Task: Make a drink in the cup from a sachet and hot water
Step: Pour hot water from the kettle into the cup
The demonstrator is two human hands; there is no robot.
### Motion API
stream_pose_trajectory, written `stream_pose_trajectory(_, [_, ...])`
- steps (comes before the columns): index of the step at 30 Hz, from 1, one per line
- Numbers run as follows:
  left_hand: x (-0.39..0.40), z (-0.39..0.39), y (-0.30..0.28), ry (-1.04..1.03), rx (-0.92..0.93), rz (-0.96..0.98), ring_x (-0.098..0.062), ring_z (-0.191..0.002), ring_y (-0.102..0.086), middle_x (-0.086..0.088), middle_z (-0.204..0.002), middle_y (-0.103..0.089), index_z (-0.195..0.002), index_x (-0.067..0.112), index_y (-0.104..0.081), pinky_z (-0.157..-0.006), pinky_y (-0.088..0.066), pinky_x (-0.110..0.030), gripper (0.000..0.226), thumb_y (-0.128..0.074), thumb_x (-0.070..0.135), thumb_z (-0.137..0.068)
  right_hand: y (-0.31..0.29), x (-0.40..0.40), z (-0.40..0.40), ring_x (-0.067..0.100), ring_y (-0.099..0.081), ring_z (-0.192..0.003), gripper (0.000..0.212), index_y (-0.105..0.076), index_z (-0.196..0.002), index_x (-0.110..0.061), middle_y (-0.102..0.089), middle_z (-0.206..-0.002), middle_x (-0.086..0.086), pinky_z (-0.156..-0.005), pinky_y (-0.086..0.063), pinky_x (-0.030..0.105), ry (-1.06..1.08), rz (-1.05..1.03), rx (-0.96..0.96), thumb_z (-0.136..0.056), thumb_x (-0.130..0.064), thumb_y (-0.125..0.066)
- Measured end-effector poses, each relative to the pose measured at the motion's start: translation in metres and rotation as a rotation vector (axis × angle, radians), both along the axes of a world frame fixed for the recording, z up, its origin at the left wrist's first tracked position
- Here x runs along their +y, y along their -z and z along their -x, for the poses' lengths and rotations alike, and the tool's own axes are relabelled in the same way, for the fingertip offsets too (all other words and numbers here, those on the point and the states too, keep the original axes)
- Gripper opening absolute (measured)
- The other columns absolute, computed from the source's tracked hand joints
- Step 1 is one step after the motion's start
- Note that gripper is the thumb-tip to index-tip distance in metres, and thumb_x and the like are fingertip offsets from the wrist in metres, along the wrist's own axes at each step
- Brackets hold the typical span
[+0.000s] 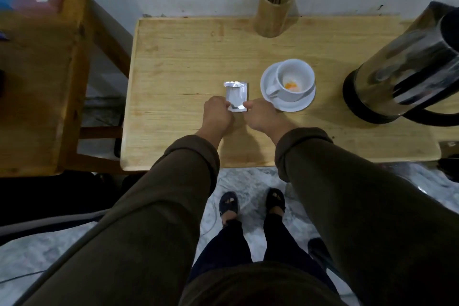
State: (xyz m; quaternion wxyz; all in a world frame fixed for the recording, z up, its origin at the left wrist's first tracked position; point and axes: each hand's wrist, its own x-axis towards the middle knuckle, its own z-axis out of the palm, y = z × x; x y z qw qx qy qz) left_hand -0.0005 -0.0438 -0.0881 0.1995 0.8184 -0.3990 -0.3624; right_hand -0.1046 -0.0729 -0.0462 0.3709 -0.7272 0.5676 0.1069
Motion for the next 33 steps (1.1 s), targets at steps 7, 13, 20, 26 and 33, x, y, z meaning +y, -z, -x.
stream_pose_trajectory(7, [-0.007,0.001,0.002,0.012,-0.052,-0.078,-0.013,-0.062,-0.039,0.0,-0.066,-0.044,-0.064,0.01,-0.048,-0.044,-0.037,-0.008,0.022,-0.052,0.004,-0.085,-0.005,-0.002,0.003,0.032,-0.043,-0.131,0.04,-0.05,-0.13,0.003,-0.048,-0.142,0.018,-0.11,-0.034,0.037,0.023,0.002,-0.038,-0.093,-0.011,-0.044])
stream_pose_trajectory(13, [-0.006,0.026,-0.014,-0.007,-0.036,-0.071,-0.028,-0.121,-0.053,-0.018,-0.134,-0.053,-0.121,-0.005,-0.056,-0.084,-0.042,-0.015,0.035,-0.049,0.012,-0.09,-0.018,-0.004,0.021,0.023,-0.057,-0.119,0.033,-0.063,-0.118,-0.005,-0.062,-0.128,0.01,-0.099,-0.042,0.027,0.2,0.081,-0.258,-0.09,-0.009,-0.048])
stream_pose_trajectory(20, [-0.009,0.09,-0.043,-0.057,0.238,0.027,-0.024,-0.122,-0.049,-0.009,-0.146,-0.043,-0.153,0.026,-0.007,-0.095,-0.039,-0.028,0.068,-0.043,0.013,-0.096,-0.043,-0.011,0.081,0.026,-0.063,-0.102,0.029,-0.065,-0.111,-0.009,-0.069,-0.111,0.011,-0.086,-0.049,0.031,0.318,0.423,-0.373,-0.09,-0.008,-0.045])
stream_pose_trajectory(26, [-0.013,0.134,-0.039,-0.138,0.335,0.072,-0.036,-0.131,-0.044,-0.014,-0.151,-0.035,-0.152,0.024,0.008,-0.108,-0.04,-0.042,0.075,-0.04,0.017,-0.096,-0.056,-0.013,0.153,0.03,-0.057,-0.107,0.032,-0.062,-0.113,-0.008,-0.057,-0.117,0.014,-0.09,-0.049,0.039,0.295,0.701,-0.356,-0.085,-0.004,-0.046])
stream_pose_trajectory(33, [-0.019,0.159,-0.037,-0.225,0.323,0.049,-0.041,-0.133,-0.042,-0.017,-0.152,-0.032,-0.148,0.017,0.025,-0.11,-0.037,-0.052,0.086,-0.043,0.016,-0.094,-0.073,-0.019,0.232,0.031,-0.043,-0.125,0.036,-0.06,-0.114,-0.017,-0.05,-0.131,0.011,-0.096,-0.036,0.045,0.44,1.063,-0.069,-0.079,-0.013,-0.05])
